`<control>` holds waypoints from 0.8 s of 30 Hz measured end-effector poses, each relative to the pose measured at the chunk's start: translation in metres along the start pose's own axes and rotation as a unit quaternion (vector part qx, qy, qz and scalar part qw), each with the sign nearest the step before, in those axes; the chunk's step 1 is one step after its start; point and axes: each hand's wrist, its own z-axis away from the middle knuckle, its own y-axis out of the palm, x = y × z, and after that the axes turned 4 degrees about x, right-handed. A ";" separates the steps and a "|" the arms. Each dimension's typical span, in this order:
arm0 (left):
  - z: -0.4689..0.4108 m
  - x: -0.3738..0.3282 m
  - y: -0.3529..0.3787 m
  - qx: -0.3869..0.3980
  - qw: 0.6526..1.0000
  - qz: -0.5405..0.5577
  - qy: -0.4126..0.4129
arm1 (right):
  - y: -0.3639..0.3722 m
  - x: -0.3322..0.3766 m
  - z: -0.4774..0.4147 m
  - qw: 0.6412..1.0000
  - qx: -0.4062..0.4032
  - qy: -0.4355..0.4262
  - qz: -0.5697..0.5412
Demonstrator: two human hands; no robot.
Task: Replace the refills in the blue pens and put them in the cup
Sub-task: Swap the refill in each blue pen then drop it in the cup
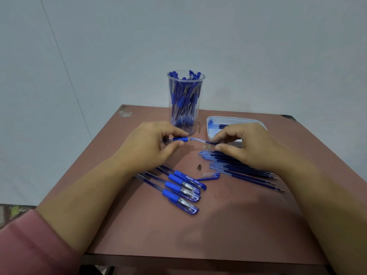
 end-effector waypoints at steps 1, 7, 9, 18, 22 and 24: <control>0.000 0.000 0.000 0.000 1.000 -0.003 -0.001 | 0.000 0.001 0.000 1.000 0.003 0.002 -0.001; 0.001 0.001 -0.001 0.004 1.000 -0.001 0.003 | 0.000 -0.001 -0.001 1.000 0.010 0.014 0.021; 0.001 -0.002 -0.001 0.009 1.000 0.007 0.011 | 0.001 -0.003 -0.002 1.000 -0.001 0.016 0.023; 0.000 -0.009 -0.002 0.009 1.000 0.009 0.022 | 0.006 0.000 -0.005 0.998 -0.015 -0.013 0.063; 0.000 -0.011 -0.002 0.005 1.000 0.011 0.016 | 0.000 -0.005 -0.003 0.998 -0.027 0.012 0.058; 0.000 -0.013 -0.002 0.010 1.000 0.016 0.012 | 0.006 0.000 -0.005 0.999 -0.020 -0.001 0.044</control>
